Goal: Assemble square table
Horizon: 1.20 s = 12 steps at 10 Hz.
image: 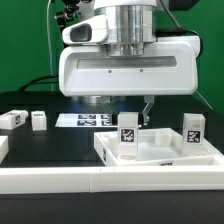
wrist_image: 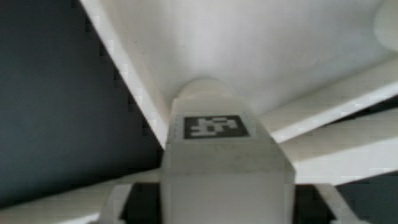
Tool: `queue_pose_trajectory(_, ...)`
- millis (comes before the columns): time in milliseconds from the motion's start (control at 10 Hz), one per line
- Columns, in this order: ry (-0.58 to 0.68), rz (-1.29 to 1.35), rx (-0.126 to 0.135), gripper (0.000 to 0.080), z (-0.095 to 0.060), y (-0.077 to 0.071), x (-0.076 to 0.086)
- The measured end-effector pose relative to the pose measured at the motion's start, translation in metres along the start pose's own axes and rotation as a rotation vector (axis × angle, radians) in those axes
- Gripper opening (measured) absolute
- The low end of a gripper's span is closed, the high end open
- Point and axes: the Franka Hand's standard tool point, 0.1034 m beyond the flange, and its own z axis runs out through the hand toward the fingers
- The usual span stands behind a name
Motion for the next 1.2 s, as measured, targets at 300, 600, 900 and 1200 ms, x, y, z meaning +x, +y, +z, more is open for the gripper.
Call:
queue_pose_trajectory(300, 0.010, 0.264, -0.002, 0.0293, 0.0004, -0.0003, 0.0007)
queue_pose_trajectory(600, 0.023, 0.560, 0.005, 0.0293, 0.0010, -0.0003, 0.0010)
queue_pose_trajectory(900, 0.025, 0.791, 0.008, 0.0293, 0.0014, 0.0005, 0.0012)
queue_pose_trajectory(1200, 0.021, 0.835, 0.012, 0.0293, 0.0016, 0.0003, 0.0015)
